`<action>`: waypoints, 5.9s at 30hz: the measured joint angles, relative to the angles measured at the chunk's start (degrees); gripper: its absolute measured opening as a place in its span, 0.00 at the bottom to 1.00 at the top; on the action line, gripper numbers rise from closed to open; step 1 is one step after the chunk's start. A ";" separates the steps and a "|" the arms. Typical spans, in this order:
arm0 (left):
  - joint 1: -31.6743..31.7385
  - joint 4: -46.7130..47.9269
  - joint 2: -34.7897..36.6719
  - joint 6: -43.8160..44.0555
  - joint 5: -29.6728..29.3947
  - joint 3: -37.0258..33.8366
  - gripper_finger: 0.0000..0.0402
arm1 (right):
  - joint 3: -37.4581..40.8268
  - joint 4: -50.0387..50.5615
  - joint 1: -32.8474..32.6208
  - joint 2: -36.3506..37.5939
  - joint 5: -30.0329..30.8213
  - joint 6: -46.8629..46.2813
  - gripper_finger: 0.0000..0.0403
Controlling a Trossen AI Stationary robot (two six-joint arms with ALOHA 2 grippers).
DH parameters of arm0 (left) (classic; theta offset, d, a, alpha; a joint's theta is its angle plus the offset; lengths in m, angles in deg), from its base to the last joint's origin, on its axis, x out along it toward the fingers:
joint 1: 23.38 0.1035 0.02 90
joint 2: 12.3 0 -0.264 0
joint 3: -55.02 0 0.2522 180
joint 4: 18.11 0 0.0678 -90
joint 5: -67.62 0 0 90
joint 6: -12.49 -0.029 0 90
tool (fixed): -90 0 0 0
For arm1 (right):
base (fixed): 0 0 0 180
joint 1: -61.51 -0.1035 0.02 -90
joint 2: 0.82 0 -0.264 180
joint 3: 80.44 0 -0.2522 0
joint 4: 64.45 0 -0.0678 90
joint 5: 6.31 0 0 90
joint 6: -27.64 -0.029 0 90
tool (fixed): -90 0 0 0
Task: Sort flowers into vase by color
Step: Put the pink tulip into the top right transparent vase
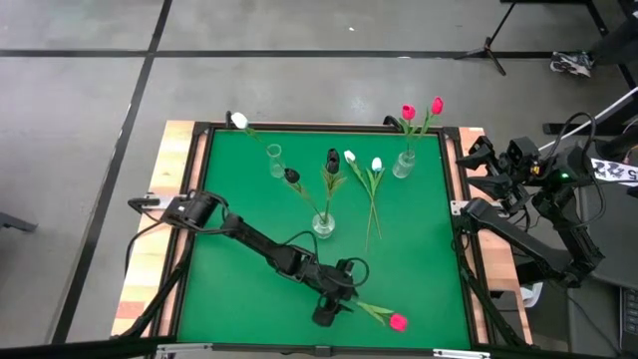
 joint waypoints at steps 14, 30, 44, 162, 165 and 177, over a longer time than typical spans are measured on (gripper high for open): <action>0.44 -2.64 -4.57 0.37 -1.50 0.48 0.48 | 0.00 1.17 -0.02 0.03 0.10 0.06 0.61; -0.80 0.84 -5.98 0.36 -8.71 0.74 0.26 | 0.00 4.25 0.00 0.04 0.10 0.22 0.61; -1.94 1.62 -6.20 6.57 -9.79 1.52 0.02 | 0.00 4.33 0.00 0.02 0.10 0.13 0.61; 29.63 -30.02 19.58 -18.45 -10.56 10.56 0.00 | -24.57 -10.50 -16.48 -44.97 19.76 25.90 0.54; 29.63 -29.79 19.58 -18.40 -10.03 10.56 0.00 | -24.57 -10.55 -16.48 -45.38 19.80 25.92 0.47; 30.14 -29.59 19.58 -18.69 -10.31 10.56 0.00 | -24.57 -10.67 -16.52 -45.42 20.28 27.35 0.03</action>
